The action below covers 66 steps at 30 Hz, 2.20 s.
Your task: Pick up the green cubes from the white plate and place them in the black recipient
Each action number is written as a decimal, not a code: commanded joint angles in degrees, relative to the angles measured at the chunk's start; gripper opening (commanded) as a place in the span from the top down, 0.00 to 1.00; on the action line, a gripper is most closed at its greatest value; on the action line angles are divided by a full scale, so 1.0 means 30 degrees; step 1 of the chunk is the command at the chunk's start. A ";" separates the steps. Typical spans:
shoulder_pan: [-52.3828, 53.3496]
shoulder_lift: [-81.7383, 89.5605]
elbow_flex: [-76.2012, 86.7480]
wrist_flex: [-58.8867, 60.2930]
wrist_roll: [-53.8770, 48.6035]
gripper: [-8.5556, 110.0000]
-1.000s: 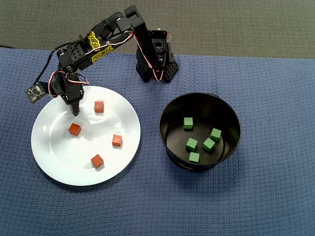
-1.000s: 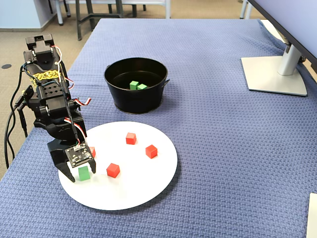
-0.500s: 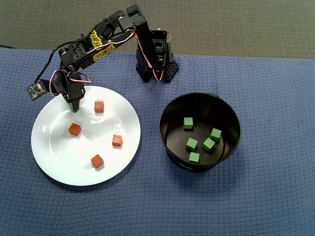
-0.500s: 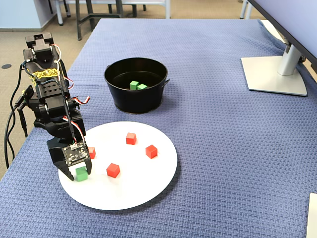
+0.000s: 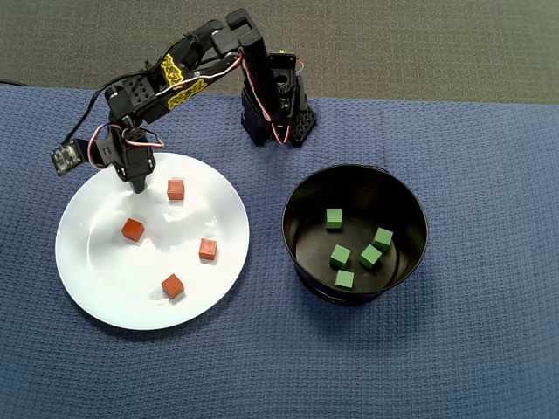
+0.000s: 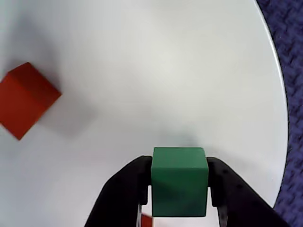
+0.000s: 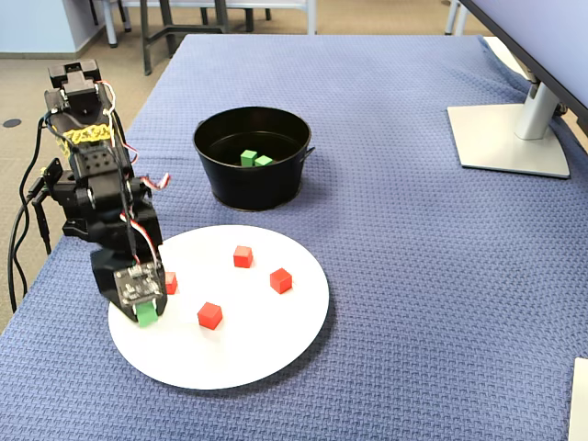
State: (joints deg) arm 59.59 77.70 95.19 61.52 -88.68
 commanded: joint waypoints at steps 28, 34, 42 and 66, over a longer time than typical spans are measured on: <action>-2.3701 1.4326 0.0439 0.5742 2.5781 0.93; -2.5693 1.3623 0.3604 0.1934 2.6602 0.66; -2.3818 1.4678 0.3574 0.1611 2.5635 0.63; -1.6816 2.9502 2.0127 0.0146 2.5811 0.83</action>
State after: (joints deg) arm 6.77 163.65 150.21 65.74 -9.05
